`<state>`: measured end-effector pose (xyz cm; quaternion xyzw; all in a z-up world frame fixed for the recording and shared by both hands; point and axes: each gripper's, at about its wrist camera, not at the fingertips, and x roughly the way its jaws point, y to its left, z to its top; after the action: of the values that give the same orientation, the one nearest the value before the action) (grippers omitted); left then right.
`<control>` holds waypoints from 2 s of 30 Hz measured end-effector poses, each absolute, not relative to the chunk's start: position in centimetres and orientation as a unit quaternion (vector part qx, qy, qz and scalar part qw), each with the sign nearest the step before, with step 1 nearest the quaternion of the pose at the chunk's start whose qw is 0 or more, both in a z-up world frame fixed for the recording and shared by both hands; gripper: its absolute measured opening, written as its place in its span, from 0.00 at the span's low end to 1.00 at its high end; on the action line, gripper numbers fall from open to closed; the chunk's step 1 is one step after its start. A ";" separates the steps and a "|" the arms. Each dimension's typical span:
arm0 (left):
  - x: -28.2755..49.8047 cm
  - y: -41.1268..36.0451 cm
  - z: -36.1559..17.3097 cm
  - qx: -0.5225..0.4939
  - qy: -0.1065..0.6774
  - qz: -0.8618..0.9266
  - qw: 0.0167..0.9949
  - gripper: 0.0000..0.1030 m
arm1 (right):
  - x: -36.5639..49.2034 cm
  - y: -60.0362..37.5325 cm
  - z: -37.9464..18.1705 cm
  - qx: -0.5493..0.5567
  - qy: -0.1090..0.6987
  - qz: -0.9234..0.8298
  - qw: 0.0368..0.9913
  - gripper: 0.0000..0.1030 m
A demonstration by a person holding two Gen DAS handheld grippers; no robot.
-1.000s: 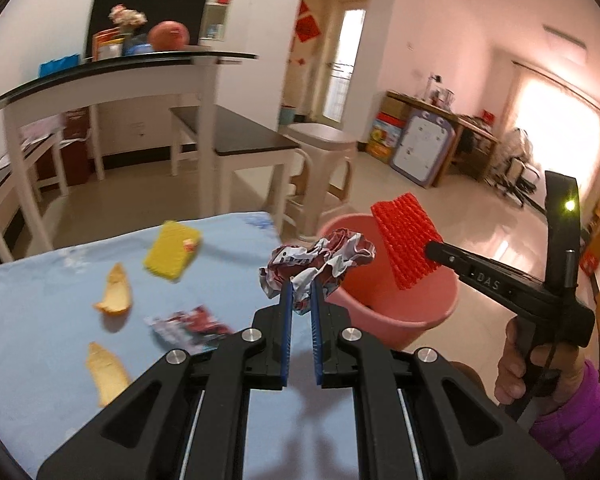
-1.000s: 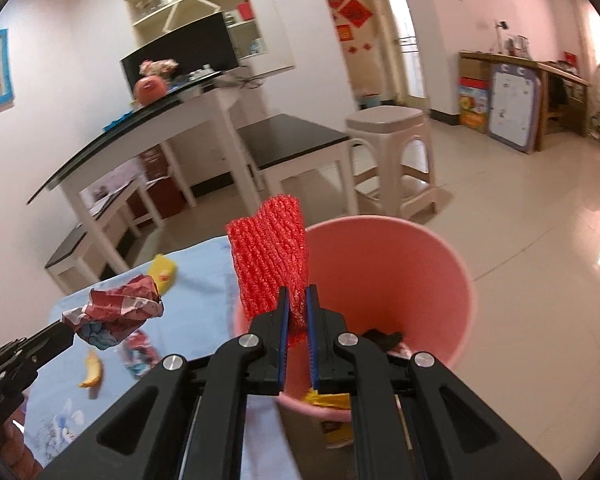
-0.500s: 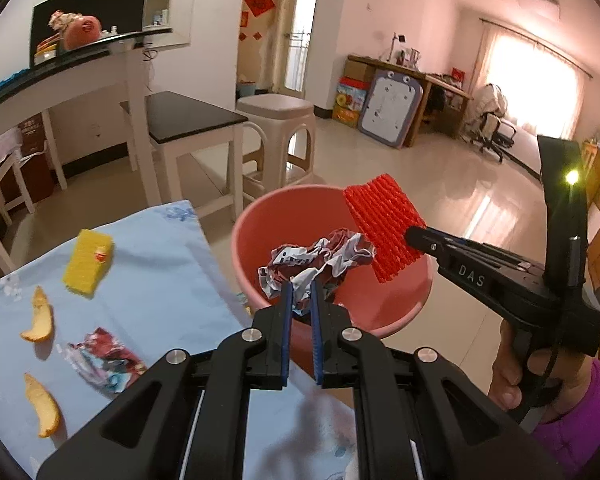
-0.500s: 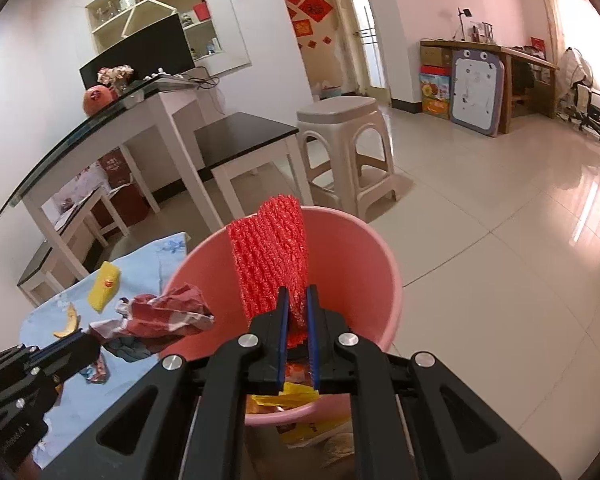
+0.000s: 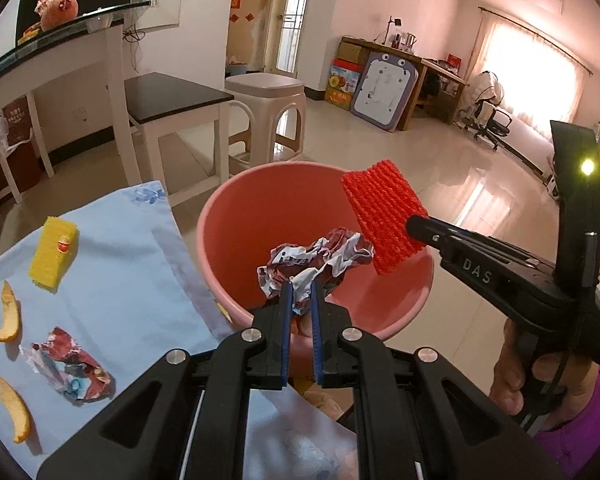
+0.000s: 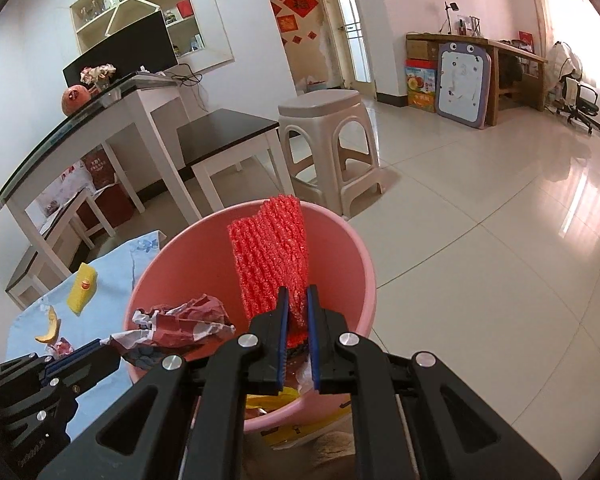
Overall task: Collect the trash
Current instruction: 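Open both tools to drop the wrapper and red net into the bucket, then move both open tools back over the remaining trash on the table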
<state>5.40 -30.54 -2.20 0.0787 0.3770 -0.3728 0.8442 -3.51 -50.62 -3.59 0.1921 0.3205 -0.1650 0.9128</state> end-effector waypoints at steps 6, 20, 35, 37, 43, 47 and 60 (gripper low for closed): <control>6.1 -30.6 -2.5 0.068 0.393 -0.373 0.838 0.25 | -3.2 -50.7 -3.8 0.196 0.322 -0.166 0.911 0.18; 5.7 -28.7 -1.7 0.042 0.385 -0.367 0.846 0.40 | -3.6 -49.0 -2.5 0.180 0.305 -0.141 0.925 0.43; 3.6 -18.8 0.1 0.044 0.361 -0.263 0.894 0.40 | -3.5 -42.3 -0.1 0.156 0.298 -0.064 0.939 0.45; 3.5 -17.3 0.0 0.039 0.361 -0.250 0.897 0.40 | -3.4 -41.3 0.0 0.156 0.300 -0.053 0.940 0.45; 3.2 -11.2 0.1 0.016 0.364 -0.192 0.911 0.40 | -2.3 -37.6 -0.4 0.143 0.315 -0.010 0.938 0.45; 3.9 -7.0 -0.8 -0.010 0.380 -0.140 0.914 0.40 | -1.2 -35.4 -1.2 0.139 0.331 0.020 0.933 0.45; 7.6 -4.1 -5.9 -0.075 0.450 -0.070 0.887 0.40 | 2.2 -31.4 -3.6 0.113 0.368 0.080 0.920 0.45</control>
<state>7.63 -4.14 -5.88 -0.0750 0.4499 -0.0700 0.8872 2.18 -31.42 -3.60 0.1128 0.3677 0.0798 0.9196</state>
